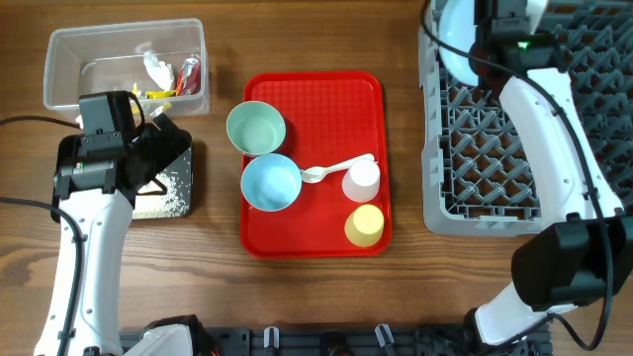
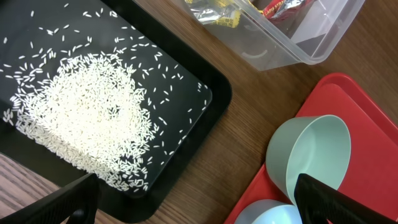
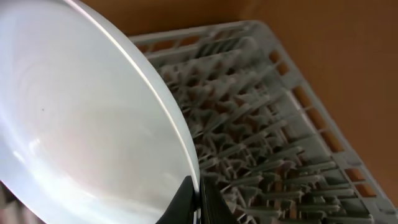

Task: Sort waste into correct bins and load items into the dishwasher rack
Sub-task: 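Lower the plate upright into the rack slots with the right gripper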

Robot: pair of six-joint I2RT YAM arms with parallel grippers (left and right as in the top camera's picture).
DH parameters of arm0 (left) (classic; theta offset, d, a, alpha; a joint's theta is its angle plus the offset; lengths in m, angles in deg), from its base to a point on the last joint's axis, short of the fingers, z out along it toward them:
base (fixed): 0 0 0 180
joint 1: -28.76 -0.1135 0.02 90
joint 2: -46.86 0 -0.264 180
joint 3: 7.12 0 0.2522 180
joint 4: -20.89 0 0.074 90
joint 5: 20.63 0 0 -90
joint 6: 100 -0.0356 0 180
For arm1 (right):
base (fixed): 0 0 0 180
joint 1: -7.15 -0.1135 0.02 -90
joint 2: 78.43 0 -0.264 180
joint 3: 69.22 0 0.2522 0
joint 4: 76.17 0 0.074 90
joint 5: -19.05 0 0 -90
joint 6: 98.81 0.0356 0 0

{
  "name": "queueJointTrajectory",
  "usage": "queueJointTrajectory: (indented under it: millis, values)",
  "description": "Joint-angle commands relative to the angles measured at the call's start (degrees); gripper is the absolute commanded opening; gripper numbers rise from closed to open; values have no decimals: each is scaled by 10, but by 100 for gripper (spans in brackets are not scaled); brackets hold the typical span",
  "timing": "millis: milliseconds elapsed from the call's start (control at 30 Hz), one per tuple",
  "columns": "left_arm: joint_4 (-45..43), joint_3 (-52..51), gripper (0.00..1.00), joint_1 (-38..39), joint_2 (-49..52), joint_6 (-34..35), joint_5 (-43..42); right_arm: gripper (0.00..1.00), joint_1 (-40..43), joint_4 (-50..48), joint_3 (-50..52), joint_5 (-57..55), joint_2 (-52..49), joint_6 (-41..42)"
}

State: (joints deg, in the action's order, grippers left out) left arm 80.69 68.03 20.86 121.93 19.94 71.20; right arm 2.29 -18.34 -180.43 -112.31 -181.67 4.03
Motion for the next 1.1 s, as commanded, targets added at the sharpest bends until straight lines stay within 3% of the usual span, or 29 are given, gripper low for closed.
queueJointTrajectory:
  millis: [0,633,1067]
  values:
    - [-2,5,100,-3,3,5,8,4,15,-24,-8,-55,9,28]
    - [2,5,100,-3,3,5,8,4,16,-110,-8,-101,-59,24]
    - [4,5,100,-3,3,5,8,4,16,-106,-7,-100,-90,24]
